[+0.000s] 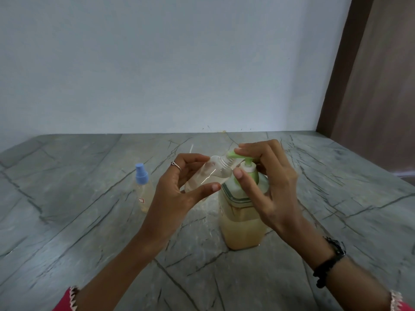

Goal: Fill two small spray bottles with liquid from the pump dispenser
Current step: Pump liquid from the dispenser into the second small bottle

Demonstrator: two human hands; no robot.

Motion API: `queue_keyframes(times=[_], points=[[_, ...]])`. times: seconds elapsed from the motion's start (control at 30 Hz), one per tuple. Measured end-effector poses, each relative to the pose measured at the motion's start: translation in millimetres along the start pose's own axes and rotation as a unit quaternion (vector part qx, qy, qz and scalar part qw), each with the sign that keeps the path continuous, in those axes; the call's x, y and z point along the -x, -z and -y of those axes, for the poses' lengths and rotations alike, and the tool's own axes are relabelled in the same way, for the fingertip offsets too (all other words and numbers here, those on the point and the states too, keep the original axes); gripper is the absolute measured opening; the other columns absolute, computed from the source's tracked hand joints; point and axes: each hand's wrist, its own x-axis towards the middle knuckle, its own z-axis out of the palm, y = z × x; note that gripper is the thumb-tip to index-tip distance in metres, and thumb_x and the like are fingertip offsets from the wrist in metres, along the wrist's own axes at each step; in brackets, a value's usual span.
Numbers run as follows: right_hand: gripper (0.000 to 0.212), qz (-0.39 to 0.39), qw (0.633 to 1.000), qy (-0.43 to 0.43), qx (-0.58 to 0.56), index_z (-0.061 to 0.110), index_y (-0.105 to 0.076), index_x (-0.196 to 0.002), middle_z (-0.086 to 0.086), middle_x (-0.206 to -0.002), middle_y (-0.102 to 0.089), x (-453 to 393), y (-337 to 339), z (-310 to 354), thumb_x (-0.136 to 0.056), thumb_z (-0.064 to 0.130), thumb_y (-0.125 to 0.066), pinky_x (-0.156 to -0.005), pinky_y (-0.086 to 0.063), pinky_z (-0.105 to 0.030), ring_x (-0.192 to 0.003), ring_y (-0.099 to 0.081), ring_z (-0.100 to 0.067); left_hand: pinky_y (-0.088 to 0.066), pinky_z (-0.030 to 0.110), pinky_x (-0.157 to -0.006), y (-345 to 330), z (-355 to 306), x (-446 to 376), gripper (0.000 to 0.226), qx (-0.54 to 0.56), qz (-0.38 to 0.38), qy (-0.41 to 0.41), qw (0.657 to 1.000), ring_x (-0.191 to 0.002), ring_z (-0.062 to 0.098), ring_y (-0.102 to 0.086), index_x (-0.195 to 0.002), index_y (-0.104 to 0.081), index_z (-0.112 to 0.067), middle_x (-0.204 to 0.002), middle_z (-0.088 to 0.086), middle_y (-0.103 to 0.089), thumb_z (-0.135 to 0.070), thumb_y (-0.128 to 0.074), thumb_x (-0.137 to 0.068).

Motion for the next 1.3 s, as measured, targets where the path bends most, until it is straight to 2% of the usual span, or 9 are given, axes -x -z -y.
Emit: queue_keyframes(times=[0.2,0.33,0.53,0.73,0.87,1.03,1.3], points=[[0.036,0.031,0.999,0.003,-0.006,0.018,-0.052,-0.119,0.005,-0.119,-0.05,7.3,3.0,-0.9,-0.087,0.033,-0.055,-0.086,-0.044,-0.015,-0.111,-0.051,-0.002,-0.051,0.013,-0.074,0.6,-0.7,0.9,0.047,0.0,0.0,-0.003,1.0,-0.099,0.003,-0.063,-0.1,-0.057,-0.03,-0.101,-0.017,-0.065,-0.032,-0.073,-0.056],[0.038,0.037,0.999,0.003,-0.011,0.018,-0.051,-0.122,0.006,-0.123,-0.049,8.6,3.6,-2.3,-0.087,0.033,-0.055,-0.088,-0.045,-0.016,-0.114,-0.051,-0.003,-0.052,0.013,-0.075,1.5,1.1,0.8,0.047,-0.004,0.001,-0.007,1.0,-0.099,0.004,-0.063,-0.099,-0.056,-0.03,-0.099,-0.02,-0.066,-0.031,-0.074,-0.056],[0.028,0.004,1.0,0.005,-0.02,0.018,-0.056,-0.112,0.005,-0.113,-0.054,4.2,1.7,-0.7,-0.086,0.028,-0.056,-0.082,-0.046,-0.017,-0.106,-0.055,-0.004,-0.051,0.012,-0.073,0.8,-0.1,0.5,0.046,-0.001,0.002,-0.009,1.0,-0.097,0.002,-0.063,-0.098,-0.056,-0.03,-0.097,-0.021,-0.067,-0.03,-0.073,-0.056],[0.016,-0.007,1.0,0.01,-0.003,0.021,-0.057,-0.097,0.017,-0.098,-0.051,0.5,-0.3,-1.2,-0.084,0.028,-0.061,-0.078,-0.047,-0.011,-0.099,-0.056,0.007,-0.05,0.012,-0.072,1.4,1.5,1.7,0.043,-0.003,0.0,-0.008,1.0,-0.096,0.002,-0.063,-0.098,-0.058,-0.029,-0.095,-0.021,-0.066,-0.028,-0.076,-0.059],[0.017,-0.005,1.0,0.005,-0.001,0.019,-0.056,-0.098,0.012,-0.097,-0.052,1.3,-0.5,-1.8,-0.085,0.03,-0.059,-0.078,-0.047,-0.011,-0.099,-0.055,0.007,-0.05,0.011,-0.072,3.0,0.9,0.7,0.047,-0.005,0.008,-0.009,1.0,-0.097,0.001,-0.063,-0.1,-0.058,-0.027,-0.098,-0.019,-0.066,-0.03,-0.074,-0.056],[0.03,0.009,1.0,0.006,0.003,0.014,-0.056,-0.11,0.004,-0.111,-0.052,5.9,0.8,-1.9,-0.085,0.029,-0.059,-0.083,-0.047,-0.018,-0.107,-0.054,-0.003,-0.049,0.009,-0.071,1.3,-0.7,-0.2,0.048,-0.002,0.008,-0.008,1.0,-0.096,-0.002,-0.062,-0.098,-0.056,-0.029,-0.094,-0.027,-0.066,-0.032,-0.073,-0.054],[0.034,0.021,1.0,0.001,0.003,0.014,-0.055,-0.115,0.001,-0.118,-0.052,6.8,1.8,-0.7,-0.086,0.032,-0.056,-0.084,-0.043,-0.014,-0.11,-0.052,-0.003,-0.05,0.011,-0.075,1.8,-0.3,0.2,0.046,-0.004,0.004,-0.013,1.0,-0.098,0.001,-0.062,-0.099,-0.056,-0.03,-0.095,-0.025,-0.066,-0.029,-0.073,-0.056]])
